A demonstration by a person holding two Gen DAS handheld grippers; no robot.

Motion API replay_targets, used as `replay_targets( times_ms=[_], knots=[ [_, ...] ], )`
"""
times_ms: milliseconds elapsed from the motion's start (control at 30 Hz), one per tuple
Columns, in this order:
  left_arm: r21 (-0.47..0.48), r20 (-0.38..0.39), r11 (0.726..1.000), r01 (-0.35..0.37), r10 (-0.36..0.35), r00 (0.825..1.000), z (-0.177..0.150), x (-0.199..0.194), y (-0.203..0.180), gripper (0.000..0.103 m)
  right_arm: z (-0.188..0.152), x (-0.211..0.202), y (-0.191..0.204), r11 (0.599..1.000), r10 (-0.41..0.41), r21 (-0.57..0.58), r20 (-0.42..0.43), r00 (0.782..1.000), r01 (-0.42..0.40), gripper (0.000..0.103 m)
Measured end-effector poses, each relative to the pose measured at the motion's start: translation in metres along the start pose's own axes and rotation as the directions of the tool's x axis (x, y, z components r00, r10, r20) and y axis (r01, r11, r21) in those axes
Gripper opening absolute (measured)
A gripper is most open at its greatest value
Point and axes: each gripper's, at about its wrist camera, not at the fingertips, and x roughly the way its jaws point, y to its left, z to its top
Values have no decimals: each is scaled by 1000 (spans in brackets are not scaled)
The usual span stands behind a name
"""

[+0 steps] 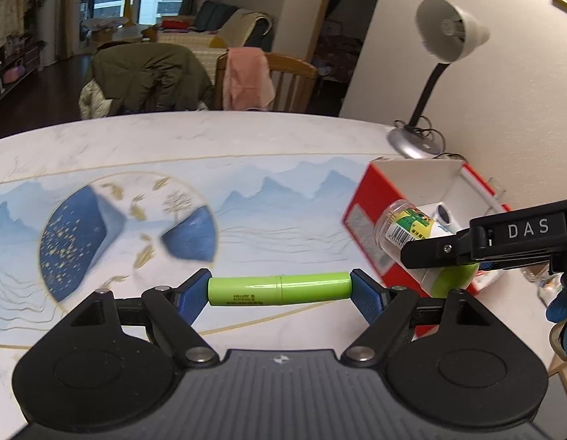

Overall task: Organize rigid objects
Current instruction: 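Carry the green highlighter and green-capped jar with both tools into the shoebox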

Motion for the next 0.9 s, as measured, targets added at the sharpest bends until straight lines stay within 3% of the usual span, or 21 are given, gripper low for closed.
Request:
replay_targets(
  times_ms=[500,900],
  knots=[
    [106,37,994,22,-26,999,36,18,-83,82,25,-44,-94,995,-30,94,103,994,20,44],
    [229,-3,973,34,-34,999,45,67,-160,82,45,-54,-189,980,-144,160,134,980,122,44]
  ],
)
